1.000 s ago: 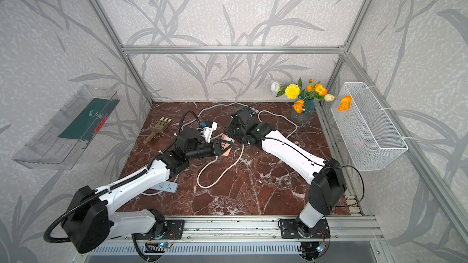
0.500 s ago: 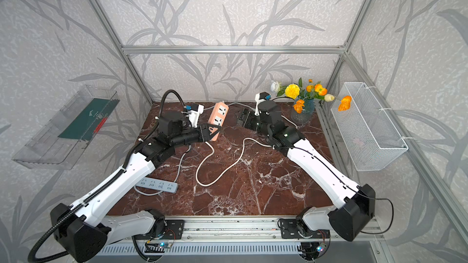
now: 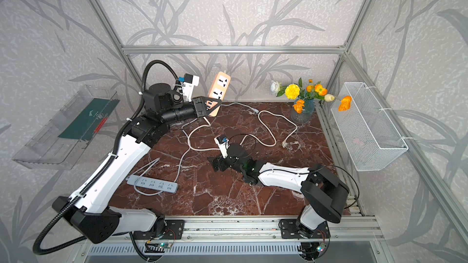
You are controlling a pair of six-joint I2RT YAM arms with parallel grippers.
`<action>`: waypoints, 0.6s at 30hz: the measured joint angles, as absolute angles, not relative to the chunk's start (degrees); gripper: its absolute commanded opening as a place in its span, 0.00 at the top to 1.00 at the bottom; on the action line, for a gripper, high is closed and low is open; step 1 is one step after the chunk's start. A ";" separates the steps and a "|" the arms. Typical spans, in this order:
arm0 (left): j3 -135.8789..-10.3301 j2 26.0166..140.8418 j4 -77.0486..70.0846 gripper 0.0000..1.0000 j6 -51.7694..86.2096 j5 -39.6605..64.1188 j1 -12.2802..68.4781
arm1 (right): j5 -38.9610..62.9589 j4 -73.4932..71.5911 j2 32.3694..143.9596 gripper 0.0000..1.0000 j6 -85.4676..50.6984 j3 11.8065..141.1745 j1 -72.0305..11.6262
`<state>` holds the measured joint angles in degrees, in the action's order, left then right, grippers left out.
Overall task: Wrap the cord around the power strip
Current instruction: Wrap the power cord around the power strip.
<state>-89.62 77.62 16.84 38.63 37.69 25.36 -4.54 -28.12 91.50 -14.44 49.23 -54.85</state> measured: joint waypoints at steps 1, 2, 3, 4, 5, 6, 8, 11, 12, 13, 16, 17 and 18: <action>-90.13 77.87 16.80 1.00 39.07 37.87 25.34 | -5.02 -30.74 93.10 0.05 -15.03 50.09 -54.83; -90.43 78.00 16.78 1.00 39.35 38.06 25.34 | -5.54 -32.49 94.67 0.04 -15.57 51.16 -54.83; -90.78 78.17 16.84 1.00 39.79 38.33 25.34 | -6.02 -34.37 97.01 0.03 -16.29 52.93 -54.83; -91.09 78.35 16.82 1.00 40.21 38.61 25.34 | -6.46 -35.68 99.29 0.00 -17.02 54.81 -54.85; -91.37 78.50 16.80 1.00 40.56 38.85 25.34 | -6.72 -36.58 101.32 0.00 -17.52 56.55 -54.87; -91.85 78.81 16.82 1.00 40.80 39.11 25.34 | -7.14 -37.34 103.57 0.00 -18.26 58.57 -54.94; -92.86 79.33 16.80 1.00 41.43 39.38 25.36 | -7.49 -37.91 106.98 0.00 -19.49 61.58 -55.09; -93.71 79.70 16.64 1.00 42.19 39.66 25.36 | -7.70 -38.87 111.15 0.01 -22.52 65.43 -55.29; -93.71 79.70 16.43 1.00 42.33 39.79 25.34 | -8.12 -39.24 112.46 0.02 -23.99 66.78 -55.37; -93.71 79.70 16.21 1.00 42.61 39.90 25.34 | -8.60 -39.64 113.56 0.02 -25.56 67.85 -55.44; -93.71 79.79 15.14 1.00 43.88 40.34 25.36 | -10.68 -40.75 116.20 0.06 -30.68 70.96 -55.53; -93.69 79.79 14.63 1.00 44.38 40.47 25.36 | -11.66 -40.77 116.79 0.07 -32.69 71.85 -55.53; -93.69 79.79 14.09 1.00 44.91 40.58 25.36 | -12.95 -40.49 117.36 0.09 -34.50 72.99 -55.51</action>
<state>-93.69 79.79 14.09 44.91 40.58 25.36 -12.95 -40.49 117.36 -34.50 72.99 -55.51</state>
